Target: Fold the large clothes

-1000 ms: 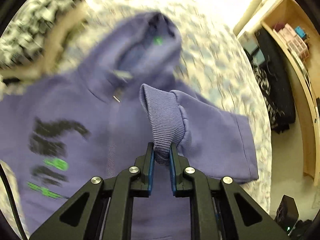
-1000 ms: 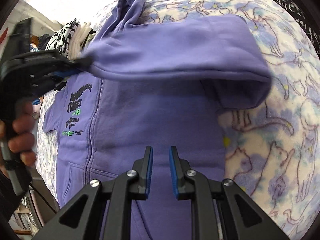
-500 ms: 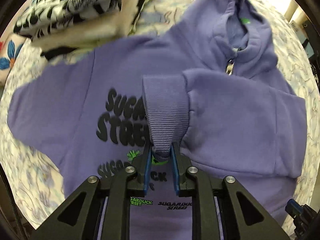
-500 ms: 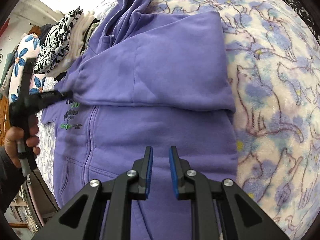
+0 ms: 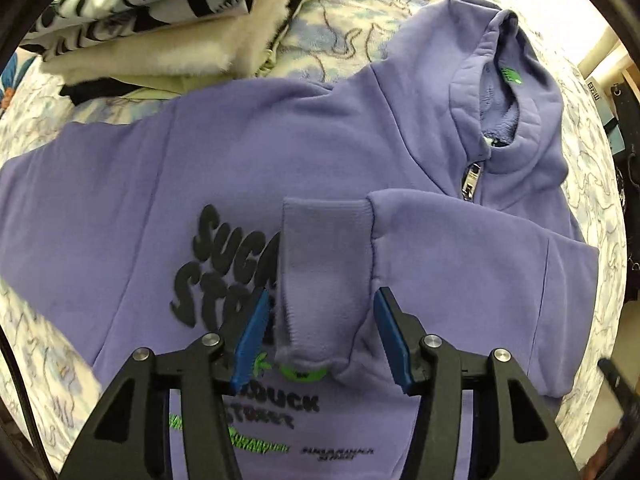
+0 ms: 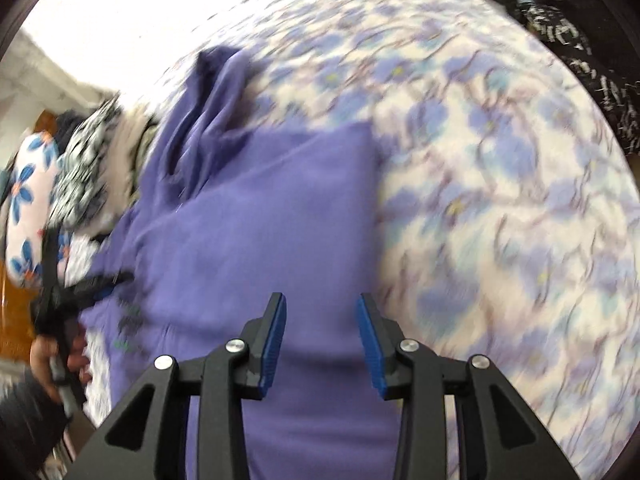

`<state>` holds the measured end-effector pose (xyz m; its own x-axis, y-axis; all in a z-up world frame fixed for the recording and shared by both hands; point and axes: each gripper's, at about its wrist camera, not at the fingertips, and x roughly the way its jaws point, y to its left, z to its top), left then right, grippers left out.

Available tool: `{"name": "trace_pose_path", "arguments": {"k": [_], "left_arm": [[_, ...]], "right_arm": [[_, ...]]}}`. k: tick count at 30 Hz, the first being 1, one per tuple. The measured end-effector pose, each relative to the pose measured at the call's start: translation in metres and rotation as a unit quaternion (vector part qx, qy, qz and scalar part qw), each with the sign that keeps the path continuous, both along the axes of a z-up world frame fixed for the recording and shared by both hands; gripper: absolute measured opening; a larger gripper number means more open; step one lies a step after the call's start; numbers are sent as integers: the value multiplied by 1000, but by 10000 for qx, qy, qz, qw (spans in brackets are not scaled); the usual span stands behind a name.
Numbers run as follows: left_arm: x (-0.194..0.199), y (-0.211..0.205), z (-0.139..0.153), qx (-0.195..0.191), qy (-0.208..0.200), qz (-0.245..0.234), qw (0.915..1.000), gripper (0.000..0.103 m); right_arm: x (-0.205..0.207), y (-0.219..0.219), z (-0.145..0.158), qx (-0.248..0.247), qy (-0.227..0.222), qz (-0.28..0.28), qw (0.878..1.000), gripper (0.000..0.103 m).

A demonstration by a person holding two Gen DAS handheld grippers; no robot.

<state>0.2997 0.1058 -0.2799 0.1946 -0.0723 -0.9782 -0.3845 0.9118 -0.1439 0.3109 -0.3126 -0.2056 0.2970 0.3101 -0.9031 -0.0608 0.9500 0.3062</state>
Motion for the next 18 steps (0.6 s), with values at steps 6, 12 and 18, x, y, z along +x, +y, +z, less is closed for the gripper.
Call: {"name": "trace_pose_path", "arguments": {"k": [6,12,18], "left_arm": [[17,2,-6,-75,-87,-117,9999,39],[30,-9,16,266,-374,-491,9977,5],[43,-6,23,562,-671,-498,9949,4]], "right_arm": [[61,-8,-31,-43,163,-184,9997,37],[84,8,-49,-8,224,-32,9997,15],[73,10,-51,-300,-57,-215,9993,17]]}}
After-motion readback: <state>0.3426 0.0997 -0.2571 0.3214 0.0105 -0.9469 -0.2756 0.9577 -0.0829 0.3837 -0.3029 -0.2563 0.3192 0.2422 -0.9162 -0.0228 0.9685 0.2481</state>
